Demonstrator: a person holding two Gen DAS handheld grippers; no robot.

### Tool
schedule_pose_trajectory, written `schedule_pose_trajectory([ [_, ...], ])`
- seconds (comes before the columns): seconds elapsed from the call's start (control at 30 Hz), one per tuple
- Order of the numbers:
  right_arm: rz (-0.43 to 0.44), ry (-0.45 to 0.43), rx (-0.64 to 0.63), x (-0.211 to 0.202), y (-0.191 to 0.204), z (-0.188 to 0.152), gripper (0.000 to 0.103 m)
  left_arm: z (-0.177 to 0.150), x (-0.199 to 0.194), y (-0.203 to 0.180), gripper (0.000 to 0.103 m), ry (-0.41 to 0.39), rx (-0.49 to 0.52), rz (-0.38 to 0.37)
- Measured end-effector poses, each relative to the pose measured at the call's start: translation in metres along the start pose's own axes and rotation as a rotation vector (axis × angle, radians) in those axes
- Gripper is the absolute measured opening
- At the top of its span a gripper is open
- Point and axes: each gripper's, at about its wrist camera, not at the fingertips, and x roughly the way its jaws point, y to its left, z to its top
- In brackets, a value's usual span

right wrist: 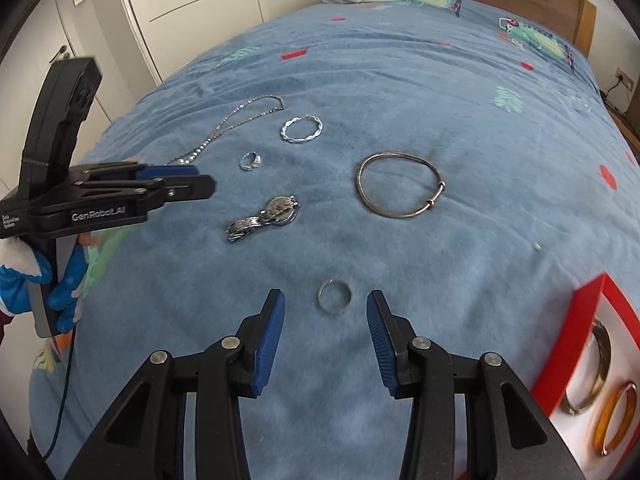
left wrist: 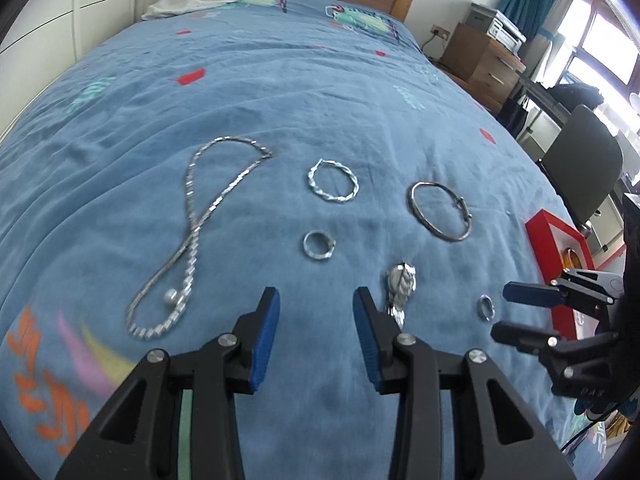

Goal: Organize jewelry
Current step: 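Grasp a small silver ring with left tool while right tool grasps another ring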

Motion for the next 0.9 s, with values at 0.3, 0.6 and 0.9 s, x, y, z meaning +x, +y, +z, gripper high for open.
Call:
schedule_pose_trajectory([
  [0.3, 0.019, 0.041, 0.005, 0.026, -0.008, 0.003, 0.037, 0.02, 0.032, -0.003, 0.037, 0.025, 0.023, 0.004],
  [0.6, 0.015, 0.047, 0.002, 0.028, -0.009, -0.004, 0.021, 0.021, 0.041, -0.016, 0.019, 0.022, 0.09, 0.068],
  [0.9, 0.013, 0.036, 0.001, 0.012, -0.002, -0.013, 0.02, 0.01, 0.018, -0.029, 0.019, 0.014, 0.126, 0.081],
])
